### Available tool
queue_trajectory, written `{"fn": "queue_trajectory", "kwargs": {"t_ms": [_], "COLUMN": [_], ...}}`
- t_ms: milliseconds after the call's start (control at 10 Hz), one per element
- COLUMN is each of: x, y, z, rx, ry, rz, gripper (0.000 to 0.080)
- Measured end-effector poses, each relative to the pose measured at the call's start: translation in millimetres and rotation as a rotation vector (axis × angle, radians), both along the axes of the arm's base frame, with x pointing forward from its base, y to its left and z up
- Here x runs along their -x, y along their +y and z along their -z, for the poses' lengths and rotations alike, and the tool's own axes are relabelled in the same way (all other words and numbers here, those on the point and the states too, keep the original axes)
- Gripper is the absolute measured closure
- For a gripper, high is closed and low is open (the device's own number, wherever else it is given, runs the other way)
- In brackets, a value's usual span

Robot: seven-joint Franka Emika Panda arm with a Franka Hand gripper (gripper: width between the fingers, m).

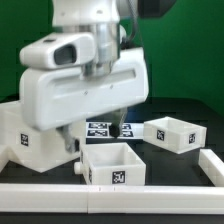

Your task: Assemble drawer

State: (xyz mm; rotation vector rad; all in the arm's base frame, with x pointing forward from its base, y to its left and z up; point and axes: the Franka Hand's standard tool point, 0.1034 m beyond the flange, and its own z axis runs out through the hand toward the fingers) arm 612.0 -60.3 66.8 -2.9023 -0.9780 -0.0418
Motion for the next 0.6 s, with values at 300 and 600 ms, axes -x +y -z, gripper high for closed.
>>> {"fn": "queue_trajectory", "kwargs": {"t_ms": [300, 600], "x": [-2.0, -1.2], "y": [-6.2, -7.0], "z": [13.3, 16.0], "rx": [0.003, 0.001], "ry": [-0.006, -0.002], "rz": [-0.002, 0.007], "gripper": [0.015, 0.015]}}
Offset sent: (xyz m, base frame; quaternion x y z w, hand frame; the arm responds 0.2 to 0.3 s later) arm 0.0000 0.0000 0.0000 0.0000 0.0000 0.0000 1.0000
